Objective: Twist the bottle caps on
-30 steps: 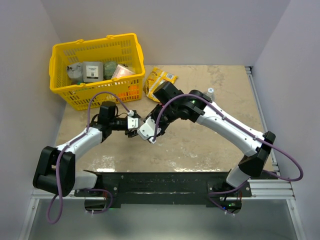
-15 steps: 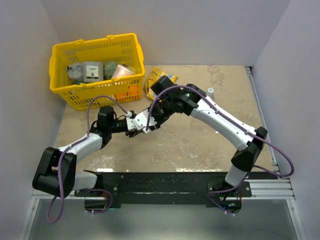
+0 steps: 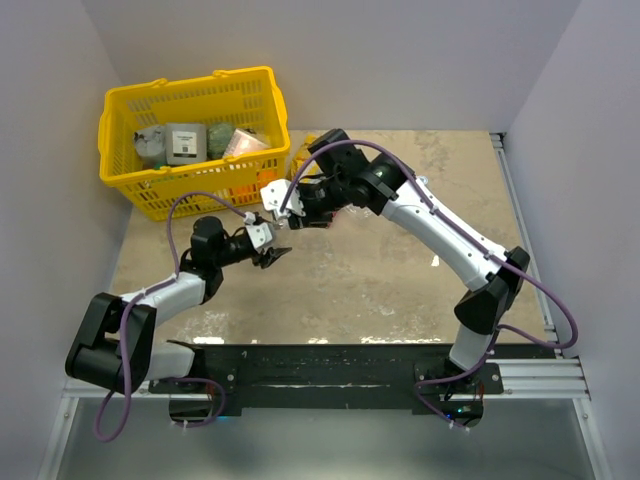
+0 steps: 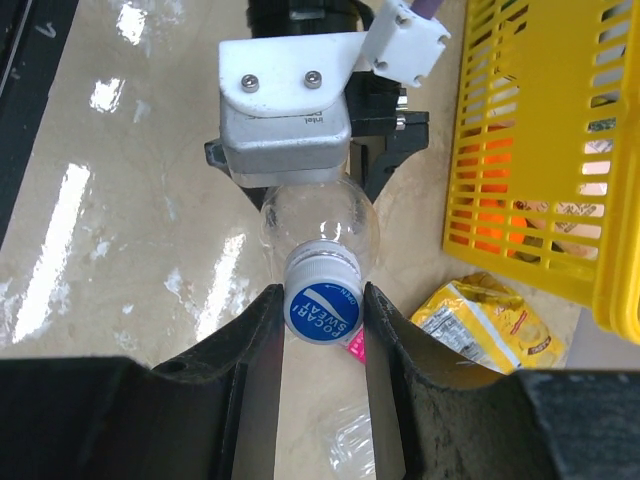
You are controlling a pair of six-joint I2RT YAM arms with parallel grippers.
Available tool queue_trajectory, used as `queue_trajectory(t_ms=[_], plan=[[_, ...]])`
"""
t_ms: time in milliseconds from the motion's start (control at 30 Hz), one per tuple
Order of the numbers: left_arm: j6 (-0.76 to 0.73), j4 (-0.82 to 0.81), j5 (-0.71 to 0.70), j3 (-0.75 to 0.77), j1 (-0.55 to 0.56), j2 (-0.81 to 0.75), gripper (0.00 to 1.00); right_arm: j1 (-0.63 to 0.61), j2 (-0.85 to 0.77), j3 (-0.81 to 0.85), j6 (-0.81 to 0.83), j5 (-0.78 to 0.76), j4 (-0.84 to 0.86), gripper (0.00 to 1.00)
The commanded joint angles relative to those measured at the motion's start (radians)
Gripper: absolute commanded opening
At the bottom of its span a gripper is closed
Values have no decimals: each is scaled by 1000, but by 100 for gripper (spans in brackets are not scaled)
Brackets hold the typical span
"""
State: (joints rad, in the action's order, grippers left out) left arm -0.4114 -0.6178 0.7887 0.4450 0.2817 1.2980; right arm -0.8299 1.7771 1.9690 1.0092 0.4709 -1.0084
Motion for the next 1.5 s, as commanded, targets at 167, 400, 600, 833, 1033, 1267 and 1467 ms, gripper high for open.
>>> queue_trajectory(t_ms=[167,400,600,833,1033,1267,1467], plan=[[125,-247,-98,21,10,-13,0,2,120,106,-418,2,70,11],[190,-264,-255,27,10,-8,0,2,254,250,-729,-60,2,10],[289,-231,-361,17,8,-6,0,-20,263,257,-843,-141,-4,9],[318,-189,-387,-31,4,-2,0,-21,263,297,-808,-167,-1,25],[313,-134,-414,1,-3,29,0,-20,177,355,-698,-224,-93,66],[240,-114,-255,26,-33,55,0,5,-25,136,-467,-276,-135,67],[-47,177,104,104,-55,37,0,9,-154,27,-90,-126,25,66]])
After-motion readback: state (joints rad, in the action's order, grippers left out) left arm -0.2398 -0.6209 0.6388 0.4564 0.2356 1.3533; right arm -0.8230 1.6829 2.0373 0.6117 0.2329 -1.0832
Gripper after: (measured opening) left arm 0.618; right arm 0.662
